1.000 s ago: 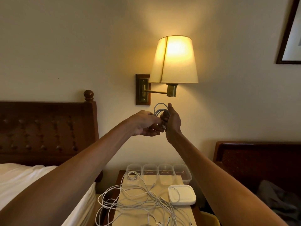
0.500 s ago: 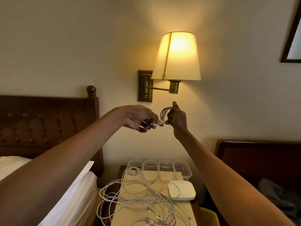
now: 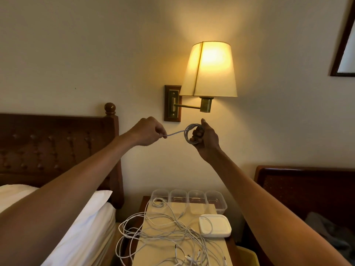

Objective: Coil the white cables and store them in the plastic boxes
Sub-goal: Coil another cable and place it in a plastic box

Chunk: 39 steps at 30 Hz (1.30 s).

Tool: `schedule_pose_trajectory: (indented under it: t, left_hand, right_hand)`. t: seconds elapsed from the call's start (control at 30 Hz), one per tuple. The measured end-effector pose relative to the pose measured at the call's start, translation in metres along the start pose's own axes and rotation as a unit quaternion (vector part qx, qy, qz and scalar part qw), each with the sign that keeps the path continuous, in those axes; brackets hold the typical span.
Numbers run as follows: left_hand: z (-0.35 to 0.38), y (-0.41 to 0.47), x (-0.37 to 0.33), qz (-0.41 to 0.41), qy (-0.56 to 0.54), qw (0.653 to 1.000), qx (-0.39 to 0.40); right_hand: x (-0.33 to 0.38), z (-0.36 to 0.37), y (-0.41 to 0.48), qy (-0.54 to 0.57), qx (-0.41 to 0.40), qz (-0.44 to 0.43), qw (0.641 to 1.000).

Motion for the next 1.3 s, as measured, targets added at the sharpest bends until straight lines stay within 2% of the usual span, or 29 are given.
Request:
schedule_pose_trajectory:
  t: [0.07,0.17,0.23,0.3,0.37,0.47,0.53,0.67,0.87,1.1,1.3]
  left_hand:
    - [0.008,0.0,0.002,0.023,0.018,0.998,-0.052]
    - [0.018,0.0,0.004,0.027,-0.013,0.994,-0.106]
    - [0.024,-0.001,0.002,0.014,-0.06,0.991,-0.117]
    - [0.032,0.0,-0.002,-0.011,-0.155,0.982,-0.104]
    - [0.039,-0.001,-0.011,-0.043,-0.292,0.951,-0.093]
    - [0.044,-0.003,-0.026,-0.094,-0.494,0.861,-0.076]
    - [0.045,-0.002,-0.031,-0.121,-0.566,0.813,-0.066]
    - [0.047,-0.002,-0.028,-0.162,-0.593,0.786,-0.065]
    - [0.051,-0.002,-0.031,-0.164,-0.648,0.744,-0.022]
    - [0.053,0.001,-0.041,-0.152,-0.625,0.764,0.046]
    - [0.058,-0.002,-0.042,-0.17,-0.629,0.753,0.091]
  right_hand:
    - [-0.001,0.005,-0.001,0.042,0.008,0.02,0.999]
    - [-0.001,0.012,-0.003,0.077,0.024,0.037,0.996]
    - [-0.001,0.015,-0.005,0.096,0.03,0.042,0.994]
    - [0.0,0.018,-0.006,0.109,0.032,0.047,0.992]
    - [-0.001,0.022,-0.007,0.106,0.033,0.046,0.993]
    - [-0.001,0.026,-0.011,0.087,0.025,0.029,0.995]
    - [0.001,0.027,-0.012,0.071,0.021,0.012,0.997]
    - [0.005,0.022,-0.008,-0.002,0.005,-0.036,0.999]
    - [0.002,0.015,-0.002,-0.06,-0.028,-0.06,0.996]
    - [-0.004,0.011,0.004,-0.099,-0.025,-0.057,0.993]
    - [-0.006,0.005,0.01,-0.138,-0.008,-0.054,0.989]
Point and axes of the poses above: each hand's wrist, its own y-axis towards the middle knuckle, its own z-axis out of the palm, x = y × z, the point moved 3 cm from there along y, towards the middle knuckle, and after that the axes turned 14 degrees about y, right-handed, at the moved point
